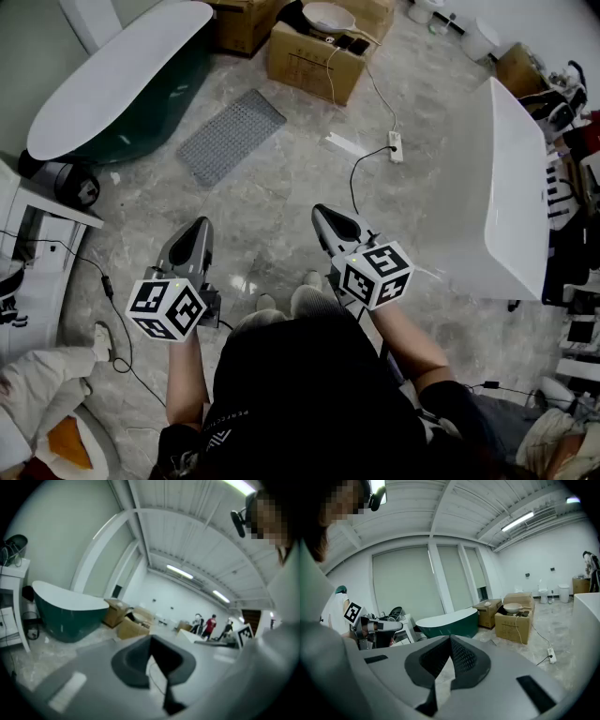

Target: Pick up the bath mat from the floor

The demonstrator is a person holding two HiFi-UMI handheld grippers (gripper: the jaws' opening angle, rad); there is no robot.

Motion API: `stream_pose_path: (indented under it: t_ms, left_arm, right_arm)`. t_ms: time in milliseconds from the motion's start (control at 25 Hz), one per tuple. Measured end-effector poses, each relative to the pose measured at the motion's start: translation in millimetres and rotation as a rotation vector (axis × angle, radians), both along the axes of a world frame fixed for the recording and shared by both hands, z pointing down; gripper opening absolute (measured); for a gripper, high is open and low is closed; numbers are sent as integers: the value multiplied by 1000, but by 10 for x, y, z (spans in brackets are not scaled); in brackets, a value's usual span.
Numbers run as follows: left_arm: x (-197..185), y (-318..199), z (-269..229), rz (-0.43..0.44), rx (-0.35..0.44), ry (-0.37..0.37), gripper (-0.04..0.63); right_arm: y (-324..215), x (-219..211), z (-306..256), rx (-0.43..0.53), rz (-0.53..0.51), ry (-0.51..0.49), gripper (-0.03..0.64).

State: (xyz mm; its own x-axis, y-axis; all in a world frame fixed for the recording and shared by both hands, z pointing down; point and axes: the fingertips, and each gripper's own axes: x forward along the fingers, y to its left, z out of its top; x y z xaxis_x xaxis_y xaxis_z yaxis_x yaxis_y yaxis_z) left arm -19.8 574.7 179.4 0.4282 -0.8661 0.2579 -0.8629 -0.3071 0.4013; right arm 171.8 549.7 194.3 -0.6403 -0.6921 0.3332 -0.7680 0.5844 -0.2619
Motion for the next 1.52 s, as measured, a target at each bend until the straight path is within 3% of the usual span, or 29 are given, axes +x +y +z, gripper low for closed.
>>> stream_pose_path:
  t_ms: [400,760,1520]
  left_arm:
    - [-151,186,-36,-4,22,-18,5]
    - [-347,166,135,-42,-8,-4,5]
    - [-586,-1174,391,-167,-27,-62,5]
  right_arm:
    - [98,-132,-15,-24,13,-74,-2]
    - [38,-290,92,-57,-19,-74,-2]
    - [-1598,-589,297,-80,-156,-43,-2]
